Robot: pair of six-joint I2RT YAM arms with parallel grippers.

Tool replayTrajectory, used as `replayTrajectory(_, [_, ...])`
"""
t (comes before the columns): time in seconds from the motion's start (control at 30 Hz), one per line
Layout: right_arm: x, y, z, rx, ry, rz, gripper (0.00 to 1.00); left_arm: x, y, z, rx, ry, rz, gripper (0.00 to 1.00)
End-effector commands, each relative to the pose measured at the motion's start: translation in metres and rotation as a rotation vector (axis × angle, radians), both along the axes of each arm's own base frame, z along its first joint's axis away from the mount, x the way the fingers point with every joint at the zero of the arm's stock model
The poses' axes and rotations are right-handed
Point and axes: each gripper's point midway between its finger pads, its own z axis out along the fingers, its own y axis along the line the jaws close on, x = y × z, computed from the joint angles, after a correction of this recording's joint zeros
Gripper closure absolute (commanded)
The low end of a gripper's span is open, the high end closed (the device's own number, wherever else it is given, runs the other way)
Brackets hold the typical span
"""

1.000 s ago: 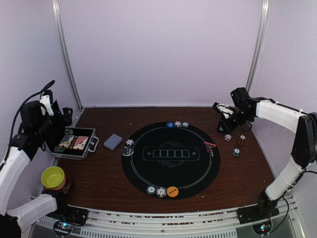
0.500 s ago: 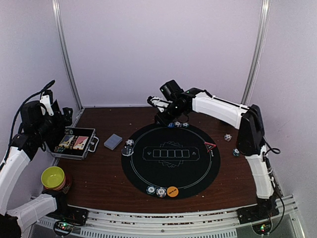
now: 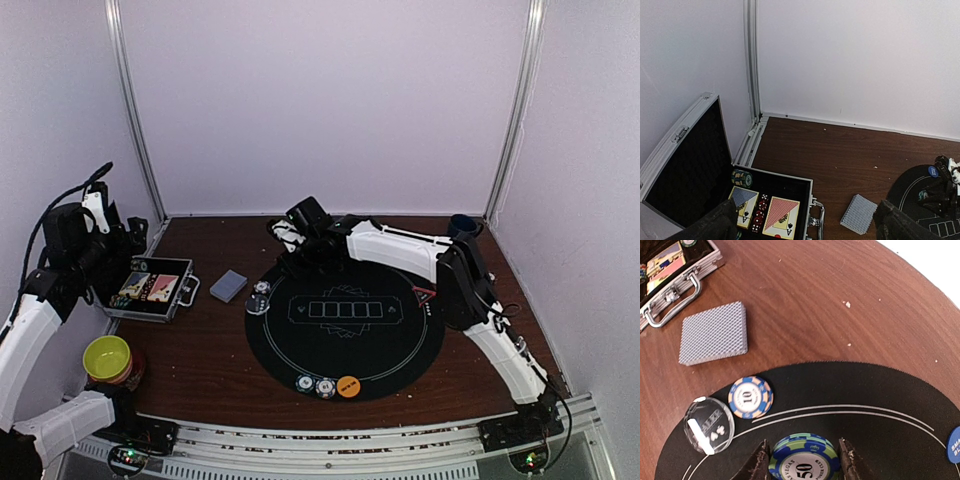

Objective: Distribute texas hold em gaming equipment
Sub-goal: Place the poker chips pile in the dealer area.

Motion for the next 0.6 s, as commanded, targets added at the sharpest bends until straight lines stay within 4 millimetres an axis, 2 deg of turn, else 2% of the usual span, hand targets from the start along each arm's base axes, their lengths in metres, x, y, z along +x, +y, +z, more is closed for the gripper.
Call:
replayTrajectory(0.0, [0.018, 0.007, 0.003, 0.046, -0.05, -0.039, 0.69, 0.002, 0.001, 0.01, 0.0, -0.035, 0.0, 0.02])
replayTrajectory(0.17, [0.017, 0.005, -0.026, 0.003, -0.025, -0.04, 0.69, 0.003, 0.002, 0.009, 0.0, -0.03, 0.0, 0.02])
replayTrajectory(0.57, [0.012, -0.003, -0.061, -0.071, 0.008, -0.029, 0.65, 0.003, 0.001, 0.007, 0.0, -0.025, -0.004, 0.02])
